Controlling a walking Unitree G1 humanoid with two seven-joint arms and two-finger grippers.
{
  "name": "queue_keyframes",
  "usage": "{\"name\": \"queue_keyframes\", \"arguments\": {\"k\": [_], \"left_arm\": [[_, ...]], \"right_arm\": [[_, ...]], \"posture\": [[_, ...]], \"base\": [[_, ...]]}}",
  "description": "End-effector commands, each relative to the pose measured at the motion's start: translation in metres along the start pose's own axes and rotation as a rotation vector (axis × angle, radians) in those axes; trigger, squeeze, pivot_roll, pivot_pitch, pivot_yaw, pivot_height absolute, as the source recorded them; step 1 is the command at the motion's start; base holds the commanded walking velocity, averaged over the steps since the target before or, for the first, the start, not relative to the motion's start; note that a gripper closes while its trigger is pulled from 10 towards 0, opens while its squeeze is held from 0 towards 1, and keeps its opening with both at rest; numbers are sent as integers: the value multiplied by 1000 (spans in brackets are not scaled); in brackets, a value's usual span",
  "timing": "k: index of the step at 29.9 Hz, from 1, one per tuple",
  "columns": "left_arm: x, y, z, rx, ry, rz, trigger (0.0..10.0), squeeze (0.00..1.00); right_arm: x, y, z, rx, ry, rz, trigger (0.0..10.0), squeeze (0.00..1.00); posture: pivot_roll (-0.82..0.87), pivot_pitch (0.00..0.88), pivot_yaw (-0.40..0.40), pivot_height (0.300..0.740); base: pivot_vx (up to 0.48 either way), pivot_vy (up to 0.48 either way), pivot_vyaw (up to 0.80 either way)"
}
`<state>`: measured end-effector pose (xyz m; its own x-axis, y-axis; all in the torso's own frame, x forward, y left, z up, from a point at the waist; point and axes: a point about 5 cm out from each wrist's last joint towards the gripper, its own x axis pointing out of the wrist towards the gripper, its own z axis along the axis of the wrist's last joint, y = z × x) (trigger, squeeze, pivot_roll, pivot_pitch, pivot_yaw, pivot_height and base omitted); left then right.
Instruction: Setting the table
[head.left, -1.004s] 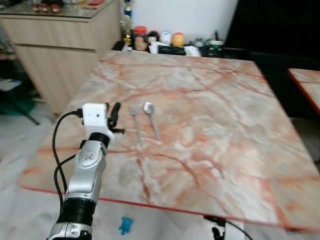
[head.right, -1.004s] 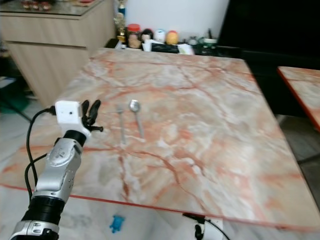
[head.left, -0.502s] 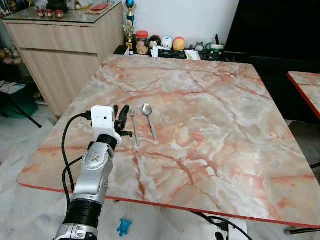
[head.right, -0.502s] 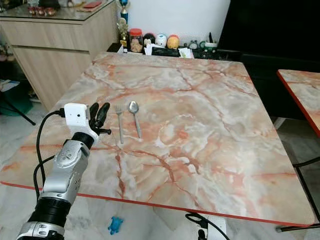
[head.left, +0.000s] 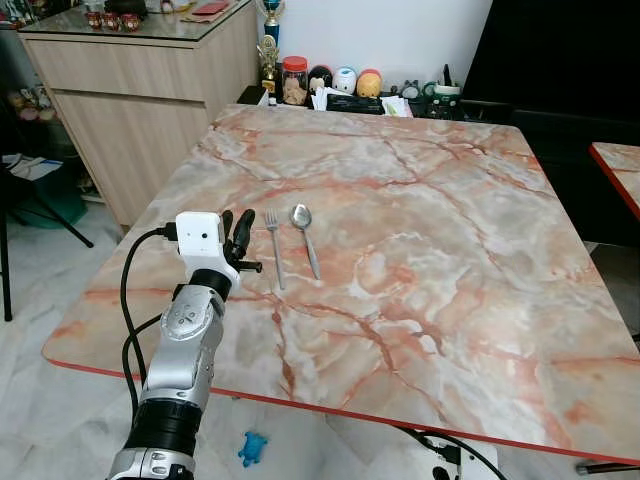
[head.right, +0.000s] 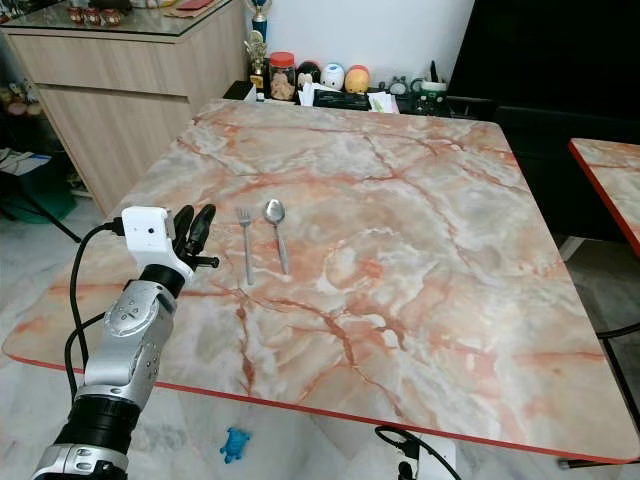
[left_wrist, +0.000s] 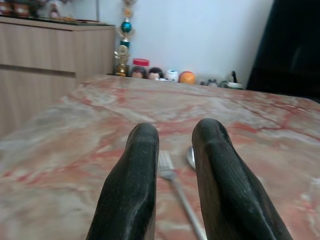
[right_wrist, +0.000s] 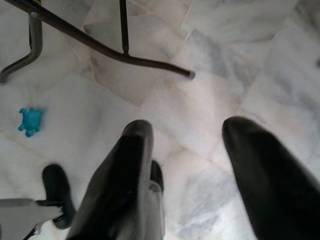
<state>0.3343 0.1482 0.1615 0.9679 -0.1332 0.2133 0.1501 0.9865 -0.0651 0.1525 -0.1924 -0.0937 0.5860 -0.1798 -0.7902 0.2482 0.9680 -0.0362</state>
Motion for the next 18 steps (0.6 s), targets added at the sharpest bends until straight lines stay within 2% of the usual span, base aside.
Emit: {"name": "queue_keyframes", "arguments": {"k": [1, 4, 18], "left_arm": [[1, 1, 2, -2, -4, -6, 10000, 0], [1, 1, 3, -2, -5, -9, 10000, 0], [1, -7, 6, -2, -27, -57, 10000, 0]], "right_arm": [[0, 1, -2, -1, 10, 1, 10000, 0], [0, 2, -2, -2, 11, 2, 10000, 0], [0, 2, -2, -8, 14, 10, 10000, 0]], "posture": [[74, 0, -50, 740], [75, 0, -50, 740], [78, 0, -51, 740]], "base": [[0, 356, 0], [0, 340, 0], [0, 0, 0]]}}
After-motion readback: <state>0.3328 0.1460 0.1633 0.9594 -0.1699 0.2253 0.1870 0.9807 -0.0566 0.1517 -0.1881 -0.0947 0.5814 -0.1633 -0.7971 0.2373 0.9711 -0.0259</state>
